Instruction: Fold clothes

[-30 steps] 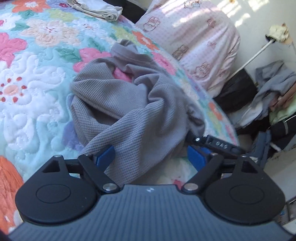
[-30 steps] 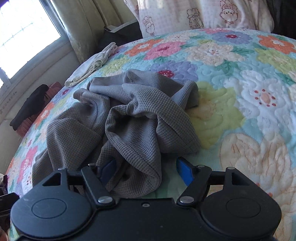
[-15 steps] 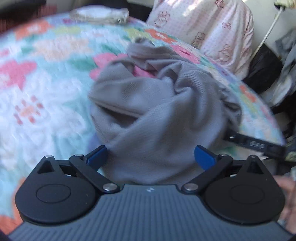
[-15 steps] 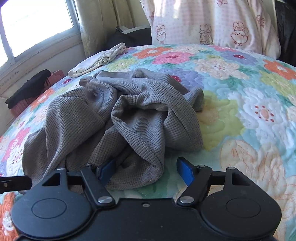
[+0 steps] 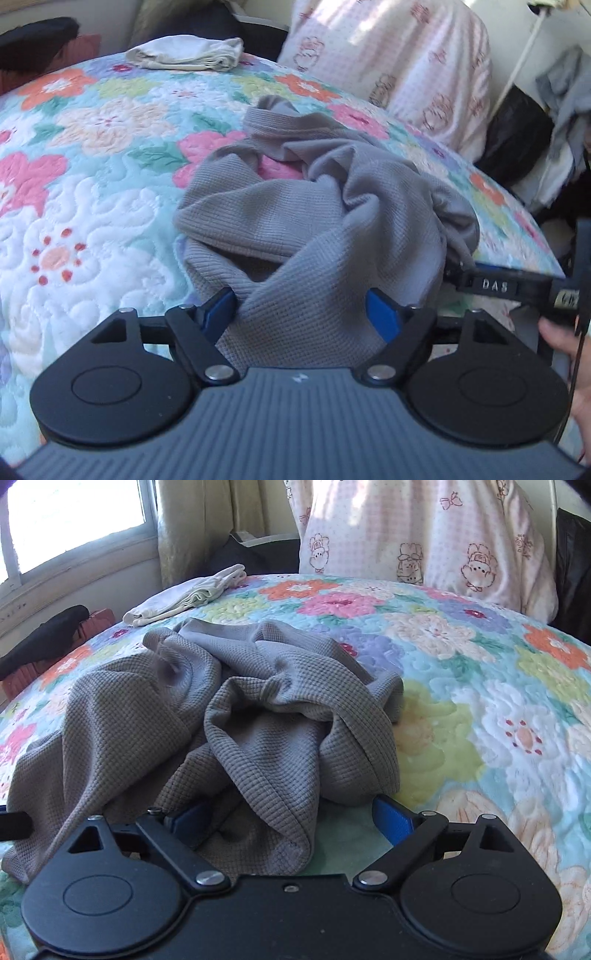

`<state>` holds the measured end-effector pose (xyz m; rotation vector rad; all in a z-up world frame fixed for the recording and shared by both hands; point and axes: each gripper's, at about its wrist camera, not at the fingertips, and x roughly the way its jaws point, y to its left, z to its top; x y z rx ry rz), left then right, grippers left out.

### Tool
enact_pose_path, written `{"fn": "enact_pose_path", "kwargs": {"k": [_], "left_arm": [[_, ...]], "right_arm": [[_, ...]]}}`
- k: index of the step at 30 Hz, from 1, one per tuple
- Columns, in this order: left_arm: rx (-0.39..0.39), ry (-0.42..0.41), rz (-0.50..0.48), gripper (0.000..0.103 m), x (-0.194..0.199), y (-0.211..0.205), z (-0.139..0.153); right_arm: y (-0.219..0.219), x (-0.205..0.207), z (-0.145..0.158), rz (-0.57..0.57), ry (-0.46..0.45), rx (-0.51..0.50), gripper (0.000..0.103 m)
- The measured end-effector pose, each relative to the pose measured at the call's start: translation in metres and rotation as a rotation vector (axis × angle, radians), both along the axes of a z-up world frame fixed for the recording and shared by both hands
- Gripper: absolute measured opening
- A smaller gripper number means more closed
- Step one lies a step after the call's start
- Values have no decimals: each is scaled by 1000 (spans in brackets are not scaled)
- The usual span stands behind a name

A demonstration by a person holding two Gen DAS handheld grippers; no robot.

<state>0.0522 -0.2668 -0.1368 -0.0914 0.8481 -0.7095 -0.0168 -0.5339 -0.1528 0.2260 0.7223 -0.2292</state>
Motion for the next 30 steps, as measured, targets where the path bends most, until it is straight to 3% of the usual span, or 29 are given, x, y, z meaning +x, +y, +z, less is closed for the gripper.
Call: {"fn": "enact_pose_path", "kwargs": {"k": [3,5,6,7,8,11,15,20,25,30], "left_arm": [[17,57,-64,94,4,-9,-8],[45,59,-67,92,5,-14,-9],[71,46,-60,81,5,-16,-8],[103,27,-47,69,5,-18,-6],[122,8,-35,50,5,-18,-1],[108,-43,-18,22,4,-10,14],[147,-163,65,18,-3,4,41],[146,-255,184,13,-12,32,61],[136,-235,238,12,9,62,63],[207,-321,265,12,29,80,80]], "right_arm": [[1,-2,-2,59,-13,75,68],[1,-4,-3,86,-27,135,44],[2,-5,-1,97,-41,132,40],[4,-6,1,109,-54,128,28],[6,-8,2,120,-68,121,19],[10,-12,15,104,-97,20,9],[-1,-19,34,44,-125,-36,6],[-3,-21,38,7,-111,-98,5],[-5,-19,25,-29,-82,-47,5],[-9,-21,21,-52,-81,7,6]]}}
